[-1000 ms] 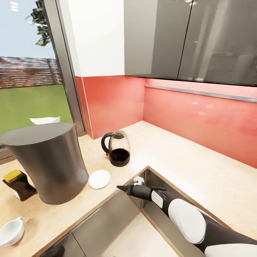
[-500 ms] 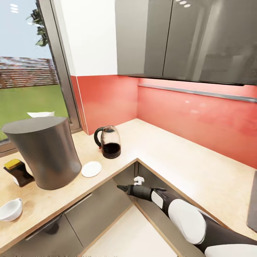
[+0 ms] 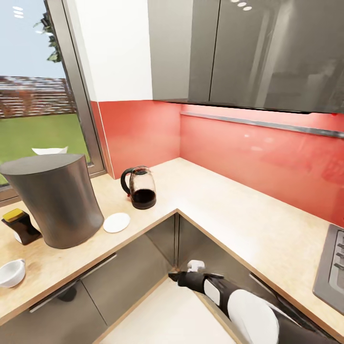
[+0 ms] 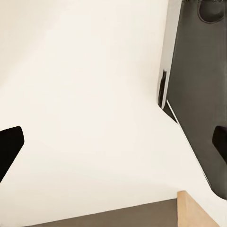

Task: Set up a coffee station on the kitchen countertop: keep the coffee maker on the countertop, move the bottle of coffee from the kitchen shelf to the counter next to the coffee maker, place a paper coffee filter on top of the coffee maker, put the saucer next to the coffee maker with the coffee cup on the saucer, and place the electric kettle next to the coffee maker.

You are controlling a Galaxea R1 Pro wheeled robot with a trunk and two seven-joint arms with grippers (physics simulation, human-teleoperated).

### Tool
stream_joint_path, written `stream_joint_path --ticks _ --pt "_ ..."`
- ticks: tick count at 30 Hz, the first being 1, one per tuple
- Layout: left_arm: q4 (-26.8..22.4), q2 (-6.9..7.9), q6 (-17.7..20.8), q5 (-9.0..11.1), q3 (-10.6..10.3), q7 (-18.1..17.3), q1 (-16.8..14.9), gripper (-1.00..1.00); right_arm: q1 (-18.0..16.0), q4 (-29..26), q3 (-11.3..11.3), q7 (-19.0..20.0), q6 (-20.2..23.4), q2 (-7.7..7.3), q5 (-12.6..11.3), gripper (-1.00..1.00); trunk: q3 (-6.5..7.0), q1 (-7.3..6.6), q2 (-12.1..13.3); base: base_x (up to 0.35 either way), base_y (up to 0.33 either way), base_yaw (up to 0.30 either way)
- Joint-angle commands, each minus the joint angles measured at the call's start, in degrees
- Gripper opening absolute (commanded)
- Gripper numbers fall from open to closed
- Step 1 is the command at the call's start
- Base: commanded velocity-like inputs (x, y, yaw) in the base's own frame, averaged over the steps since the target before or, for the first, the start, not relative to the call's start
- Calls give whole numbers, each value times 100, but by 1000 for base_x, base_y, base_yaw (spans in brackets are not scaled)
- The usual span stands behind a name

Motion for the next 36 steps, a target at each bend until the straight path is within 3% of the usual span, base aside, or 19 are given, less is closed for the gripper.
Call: stream_joint_path --ticks 1,2,3,4,5,8,11,13,16,20,27,36 --pt "-15 -2 34 18 -12 14 -1 100 60 -16 -57 -72 42 2 109 100 -10 3 -10 -2 -3 0" --pt "-23 -8 33 5 -15 13 -1 100 352 -17 -47 -483 46 2 706 100 -10 3 -10 -1 -1 0" --pt "-25 -9 33 2 -15 13 -1 100 429 -17 -46 -575 47 2 881 100 -10 3 -10 -1 -1 0" --pt "-31 -6 33 -4 -16 12 -1 100 630 -21 -43 -783 49 2 1333 100 -10 3 -10 0 0 0" --pt "-38 -5 33 -6 -16 12 -1 100 744 -23 -42 -879 50 2 1593 100 -10 3 -10 0 0 0" --pt "-53 -3 -31 -8 -14 12 -1 100 1052 -25 -41 -1034 56 2 2125 100 -10 3 -10 0 0 0" --pt "-51 -3 -281 -6 -10 9 -1 100 1286 -26 -41 -1081 60 2 2423 100 -10 3 -10 0 0 0" --pt "-45 -3 -444 -8 -9 5 -1 100 1425 -26 -41 -1094 62 -146 2630 100 -10 3 -10 0 0 0" --pt "-43 2 -538 -1 -8 -7 -1 100 1508 -29 -41 -1101 61 -328 2854 100 -10 3 -10 0 0 0" --pt "-48 1 -571 21 -5 -18 -1 100 1548 -27 -37 -1101 74 -475 2950 100 -10 3 -10 0 0 0" --pt "-44 -3 -628 33 -3 -25 -1 100 1569 -26 -39 -1099 76 -508 2957 100 -10 3 -10 0 0 0" --pt "-30 -9 -856 34 4 -66 -1 100 1847 -21 -35 -1232 86 -609 2961 100 -19 3 -10 0 0 108"
